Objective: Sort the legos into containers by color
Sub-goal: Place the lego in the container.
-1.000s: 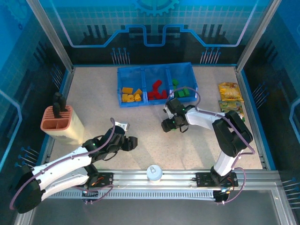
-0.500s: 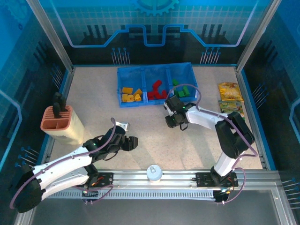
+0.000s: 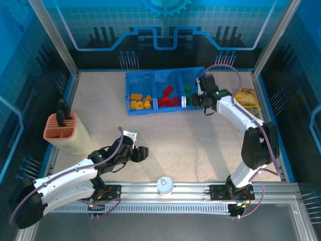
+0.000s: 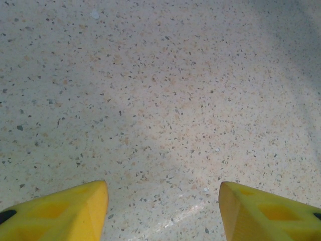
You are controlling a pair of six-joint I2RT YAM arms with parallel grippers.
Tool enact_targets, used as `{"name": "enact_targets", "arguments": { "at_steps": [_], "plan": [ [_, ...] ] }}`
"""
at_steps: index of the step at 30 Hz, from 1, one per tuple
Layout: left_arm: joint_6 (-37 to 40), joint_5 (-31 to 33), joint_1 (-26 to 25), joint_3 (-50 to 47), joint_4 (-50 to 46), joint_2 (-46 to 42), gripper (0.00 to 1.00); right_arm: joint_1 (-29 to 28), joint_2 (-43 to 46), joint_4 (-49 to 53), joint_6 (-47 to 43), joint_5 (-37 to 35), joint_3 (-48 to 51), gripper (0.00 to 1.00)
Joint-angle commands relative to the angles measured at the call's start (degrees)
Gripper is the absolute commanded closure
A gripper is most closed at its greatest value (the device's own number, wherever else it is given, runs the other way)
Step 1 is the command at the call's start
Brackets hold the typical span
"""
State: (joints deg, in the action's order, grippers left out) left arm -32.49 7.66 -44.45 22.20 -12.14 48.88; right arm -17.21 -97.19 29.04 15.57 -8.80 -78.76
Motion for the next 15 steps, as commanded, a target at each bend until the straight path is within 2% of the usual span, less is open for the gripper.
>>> {"name": "enact_targets", "arguments": {
  "at_steps": [1,7,11,12,13,14,15],
  "plan": [
    [1.73,0.18,-0.57,0.33,-0.30,-1.00,0.39,2.65,-6.20,3.51,0.38,2.47,-8.38,0.78],
    [2.86,3.61,-0.74,0.57,-2.18,-5.85,0.39,3.42,-18.37,9.41,-0.46,2.12,-24.32,0.76],
    [4.22,5.14,-0.81,1.17,-3.51,-8.58,0.39,3.48,-23.51,11.74,0.71,1.92,-30.30,0.69],
    [4.66,5.46,-0.76,1.61,-3.95,-8.78,0.38,3.43,-24.31,11.90,1.21,2.00,-31.16,0.63],
    [5.03,5.69,-0.76,1.95,-4.24,-8.78,0.38,3.42,-25.02,12.46,1.58,2.36,-32.34,0.50],
    [5.38,5.95,-0.77,2.44,-4.64,-8.68,0.39,3.52,-25.63,13.64,2.05,2.80,-33.91,0.31],
    [5.86,6.11,-0.81,2.87,-4.81,-8.63,0.38,3.34,-25.86,14.78,2.52,3.36,-35.12,0.26]
  ]
}}
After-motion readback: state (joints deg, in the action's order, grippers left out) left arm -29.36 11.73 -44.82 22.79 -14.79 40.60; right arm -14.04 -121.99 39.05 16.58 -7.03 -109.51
